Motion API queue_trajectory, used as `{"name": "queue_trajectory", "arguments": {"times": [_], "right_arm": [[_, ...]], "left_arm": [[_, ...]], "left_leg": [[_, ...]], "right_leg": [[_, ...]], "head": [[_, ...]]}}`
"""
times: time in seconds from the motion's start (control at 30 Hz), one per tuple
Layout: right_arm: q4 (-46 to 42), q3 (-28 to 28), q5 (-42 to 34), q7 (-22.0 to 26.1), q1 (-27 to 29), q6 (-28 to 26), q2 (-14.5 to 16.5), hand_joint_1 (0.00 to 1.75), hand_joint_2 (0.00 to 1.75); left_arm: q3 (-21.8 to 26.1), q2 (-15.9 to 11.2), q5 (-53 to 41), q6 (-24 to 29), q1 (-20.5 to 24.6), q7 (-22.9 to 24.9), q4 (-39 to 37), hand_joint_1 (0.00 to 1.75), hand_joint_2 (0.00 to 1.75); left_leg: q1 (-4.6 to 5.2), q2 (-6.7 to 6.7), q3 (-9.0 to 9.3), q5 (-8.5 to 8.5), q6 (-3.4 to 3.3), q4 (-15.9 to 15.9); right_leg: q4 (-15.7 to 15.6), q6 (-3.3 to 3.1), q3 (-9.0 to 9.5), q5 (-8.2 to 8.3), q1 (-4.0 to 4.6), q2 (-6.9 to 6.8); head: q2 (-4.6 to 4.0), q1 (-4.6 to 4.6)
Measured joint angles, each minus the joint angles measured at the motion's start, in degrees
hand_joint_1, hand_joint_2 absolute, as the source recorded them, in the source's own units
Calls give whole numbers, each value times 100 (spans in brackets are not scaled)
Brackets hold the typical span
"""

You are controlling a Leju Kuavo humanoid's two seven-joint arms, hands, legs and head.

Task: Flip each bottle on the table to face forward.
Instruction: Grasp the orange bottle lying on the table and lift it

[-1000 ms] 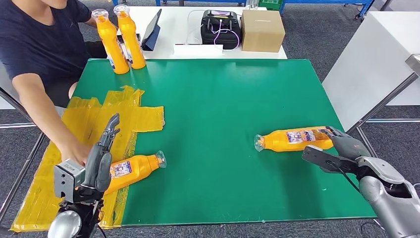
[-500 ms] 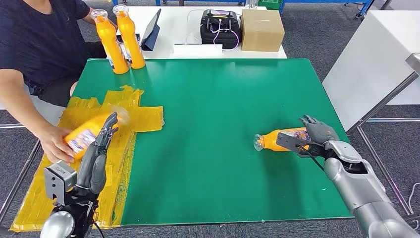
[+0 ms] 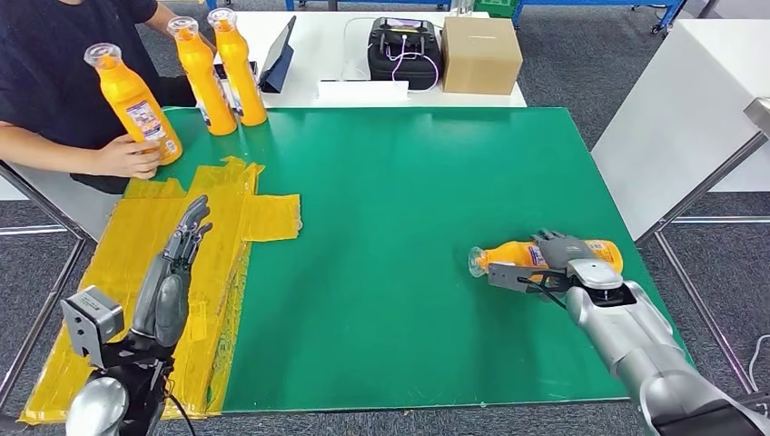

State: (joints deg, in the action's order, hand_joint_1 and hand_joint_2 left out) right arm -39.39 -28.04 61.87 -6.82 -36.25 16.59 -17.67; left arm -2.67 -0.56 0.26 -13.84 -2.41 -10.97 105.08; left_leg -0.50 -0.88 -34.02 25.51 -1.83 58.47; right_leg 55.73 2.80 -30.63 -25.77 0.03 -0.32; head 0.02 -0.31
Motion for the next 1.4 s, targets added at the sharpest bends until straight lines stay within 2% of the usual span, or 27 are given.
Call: {"name": "queue_trajectory", "arguments": {"times": [0.3, 0.57, 0.9, 0.93, 1.03, 1.07, 1.4], "right_arm": [[650, -135, 183, -35, -234, -103, -221, 0, 175], [845, -65, 222, -7, -217, -104, -517, 0, 175], [870, 90, 271, 37, -133, 75, -543, 0, 175], [870, 109, 272, 45, -114, 72, -544, 38, 175], [870, 162, 265, 70, -74, 69, -552, 168, 175], [870, 174, 264, 80, -65, 79, -552, 175, 175], [811, 348, 58, 191, 166, 348, -506, 175, 175]], "left_arm": [[58, -5, 81, -28, 75, -40, -150, 0, 0], [149, -12, 193, -122, 54, -82, -225, 0, 0], [162, -10, 332, -128, 156, 61, -274, 0, 0], [162, -10, 334, -124, 158, 56, -284, 0, 0], [162, -11, 337, -118, 155, 23, -320, 0, 0], [162, -12, 342, -119, 159, 20, -328, 0, 0], [92, -10, 447, -77, 362, 186, -414, 0, 0]], "left_leg": [[2, -1, 12, -1, -2, 0], [6, -4, 13, -4, -5, 1], [5, -5, 28, -3, -5, 1], [5, -5, 30, -3, -5, 1], [5, -5, 32, -3, -5, 1], [5, -4, 34, -3, -5, 1], [2, 0, 81, 5, -3, 0]], "right_leg": [[-2, 0, 9, 0, -4, -1], [-2, 1, 14, 1, -6, -5], [-3, 0, 23, 0, -5, -6], [-3, 0, 25, 0, -5, -6], [-4, 0, 28, -1, -5, -6], [-4, 0, 29, -1, -5, -5], [-11, -3, 12, -5, -3, -2]], "head": [[0, 0], [0, 0], [0, 0], [0, 1], [0, 2], [0, 1], [0, 3]]}}
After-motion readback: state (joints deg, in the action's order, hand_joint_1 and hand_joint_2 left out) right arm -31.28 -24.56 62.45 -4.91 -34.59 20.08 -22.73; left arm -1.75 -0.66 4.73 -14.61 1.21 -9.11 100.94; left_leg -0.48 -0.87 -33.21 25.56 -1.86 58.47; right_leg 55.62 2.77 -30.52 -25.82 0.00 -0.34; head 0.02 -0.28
